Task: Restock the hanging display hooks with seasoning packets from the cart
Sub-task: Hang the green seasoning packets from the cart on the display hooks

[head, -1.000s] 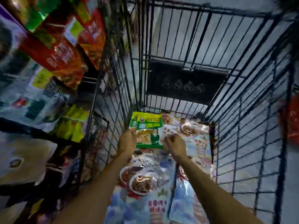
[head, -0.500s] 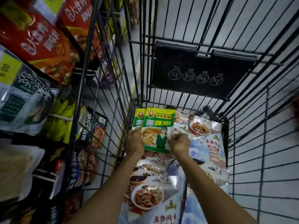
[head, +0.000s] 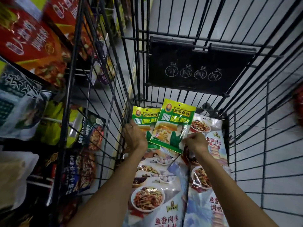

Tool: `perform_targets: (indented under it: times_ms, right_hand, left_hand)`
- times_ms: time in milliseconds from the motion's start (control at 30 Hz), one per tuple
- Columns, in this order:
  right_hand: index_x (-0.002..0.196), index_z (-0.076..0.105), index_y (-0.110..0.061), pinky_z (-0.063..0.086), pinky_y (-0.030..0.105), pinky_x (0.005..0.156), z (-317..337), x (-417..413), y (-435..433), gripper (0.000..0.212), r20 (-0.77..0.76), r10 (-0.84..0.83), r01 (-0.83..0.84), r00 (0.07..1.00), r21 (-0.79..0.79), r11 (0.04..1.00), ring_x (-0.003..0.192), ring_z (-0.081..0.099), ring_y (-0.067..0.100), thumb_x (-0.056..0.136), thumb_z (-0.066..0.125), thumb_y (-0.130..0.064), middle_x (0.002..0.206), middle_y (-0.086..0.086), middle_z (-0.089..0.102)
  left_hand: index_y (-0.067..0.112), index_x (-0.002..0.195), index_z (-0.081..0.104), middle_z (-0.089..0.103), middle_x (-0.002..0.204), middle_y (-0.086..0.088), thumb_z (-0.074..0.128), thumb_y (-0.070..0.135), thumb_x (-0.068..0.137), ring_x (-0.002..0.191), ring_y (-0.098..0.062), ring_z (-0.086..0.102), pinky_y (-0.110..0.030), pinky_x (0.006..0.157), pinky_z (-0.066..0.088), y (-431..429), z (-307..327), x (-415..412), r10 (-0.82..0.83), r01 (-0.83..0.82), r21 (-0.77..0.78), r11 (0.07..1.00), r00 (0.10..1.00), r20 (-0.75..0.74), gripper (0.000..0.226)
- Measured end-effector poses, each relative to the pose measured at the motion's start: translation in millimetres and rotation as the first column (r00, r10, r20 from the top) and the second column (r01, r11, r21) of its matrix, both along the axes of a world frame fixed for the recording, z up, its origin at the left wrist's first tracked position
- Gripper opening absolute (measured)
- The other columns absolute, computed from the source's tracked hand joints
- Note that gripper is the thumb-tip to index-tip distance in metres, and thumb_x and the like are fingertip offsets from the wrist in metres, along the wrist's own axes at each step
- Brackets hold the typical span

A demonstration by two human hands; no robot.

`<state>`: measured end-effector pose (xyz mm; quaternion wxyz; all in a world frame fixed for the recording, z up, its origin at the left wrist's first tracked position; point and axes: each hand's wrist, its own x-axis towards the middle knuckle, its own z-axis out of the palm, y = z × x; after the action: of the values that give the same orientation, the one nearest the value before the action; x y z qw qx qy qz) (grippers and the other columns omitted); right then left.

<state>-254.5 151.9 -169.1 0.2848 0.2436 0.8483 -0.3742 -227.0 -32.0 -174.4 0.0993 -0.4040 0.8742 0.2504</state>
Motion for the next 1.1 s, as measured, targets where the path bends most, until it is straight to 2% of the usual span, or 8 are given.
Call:
perform_targets:
  times_ms: [100,167,333,400,500,700,867,1100]
  right_hand:
    - [0.057,0.057,-0.014,0.039,0.030,0.057,-3,-2,-6,0.030,-0.027,-0.087,0.086,0.996,-0.060,0.994,0.054,0.051,0.018,0.081,0.074,-0.018,0.058,0.002,0.057]
    - [0.076,0.067,-0.011,0.043,0.028,0.065,-2,-3,-10,0.020,-0.037,-0.108,0.103,0.993,-0.111,0.988,0.069,0.059,0.019,0.078,0.078,-0.027,0.075,0.003,0.063]
    - [0.099,0.070,-0.003,0.055,0.048,0.087,-1,-4,-18,0.025,0.063,-0.254,0.261,0.965,-0.291,0.920,0.094,0.068,0.033,0.080,0.077,-0.018,0.101,0.015,0.071]
    - [0.091,0.067,-0.001,0.056,0.051,0.083,0,-4,-18,0.016,0.149,-0.308,0.341,0.940,-0.362,0.867,0.089,0.069,0.035,0.081,0.074,-0.011,0.100,0.021,0.070]
    - [0.083,0.062,-0.004,0.061,0.038,0.060,6,-3,-18,0.006,0.248,-0.336,0.417,0.908,-0.481,0.771,0.065,0.070,0.025,0.084,0.067,-0.003,0.084,0.017,0.071]
    - [0.091,0.059,-0.011,0.057,0.043,0.074,24,0,-20,0.012,0.142,-0.329,0.353,0.933,-0.530,0.771,0.078,0.066,0.025,0.086,0.062,0.000,0.094,0.013,0.068]
    - [0.092,0.061,-0.011,0.052,0.024,0.048,66,2,-15,0.021,0.074,-0.328,0.314,0.942,-0.539,0.782,0.071,0.069,0.018,0.080,0.075,-0.021,0.087,0.008,0.072]
    - [0.096,0.062,-0.008,0.052,0.025,0.048,163,9,-6,0.027,-0.032,-0.253,0.184,0.967,-0.599,0.779,0.068,0.069,0.018,0.078,0.077,-0.023,0.084,0.008,0.071]
  left_hand:
    - [0.008,0.132,0.041,0.046,0.131,-0.015,0.080,0.011,0.073,0.121,-0.032,0.044,-0.040,0.093,0.044,-3,7,-4,0.093,-0.088,0.073,0.993,0.994,-0.065,0.071]
    - [0.008,0.128,0.047,0.047,0.129,-0.014,0.084,0.012,0.068,0.120,-0.032,0.046,-0.041,0.093,0.044,-5,10,-7,0.159,-0.144,0.163,0.976,0.984,-0.084,0.071]
    - [0.006,0.102,0.061,0.066,0.109,-0.012,0.088,0.009,0.060,0.095,-0.026,0.061,-0.030,0.074,0.049,-11,17,-12,0.292,-0.229,0.399,0.888,0.951,-0.102,0.050]
    - [0.001,0.108,0.059,0.065,0.111,-0.014,0.086,0.000,0.060,0.098,-0.029,0.062,-0.033,0.078,0.051,-16,18,-12,0.355,-0.282,0.514,0.810,0.934,-0.047,0.056]
    - [0.000,0.129,0.049,0.057,0.128,-0.013,0.081,-0.001,0.065,0.112,-0.032,0.057,-0.039,0.088,0.051,-23,21,-10,0.307,-0.259,0.648,0.716,0.951,0.041,0.071]
    - [0.004,0.113,0.059,0.061,0.111,-0.005,0.075,0.001,0.077,0.094,-0.016,0.053,-0.027,0.079,0.042,-16,39,1,0.289,-0.140,0.657,0.741,0.949,-0.123,0.040]
    - [0.016,0.097,0.059,0.059,0.092,0.002,0.075,0.010,0.079,0.090,-0.018,0.054,-0.029,0.079,0.042,-16,79,6,0.360,-0.122,0.654,0.747,0.901,-0.243,0.025]
    - [0.018,0.085,0.060,0.061,0.084,0.003,0.078,0.018,0.077,0.079,-0.017,0.057,-0.027,0.070,0.045,-18,184,27,0.381,-0.058,0.629,0.775,0.837,-0.393,0.020]
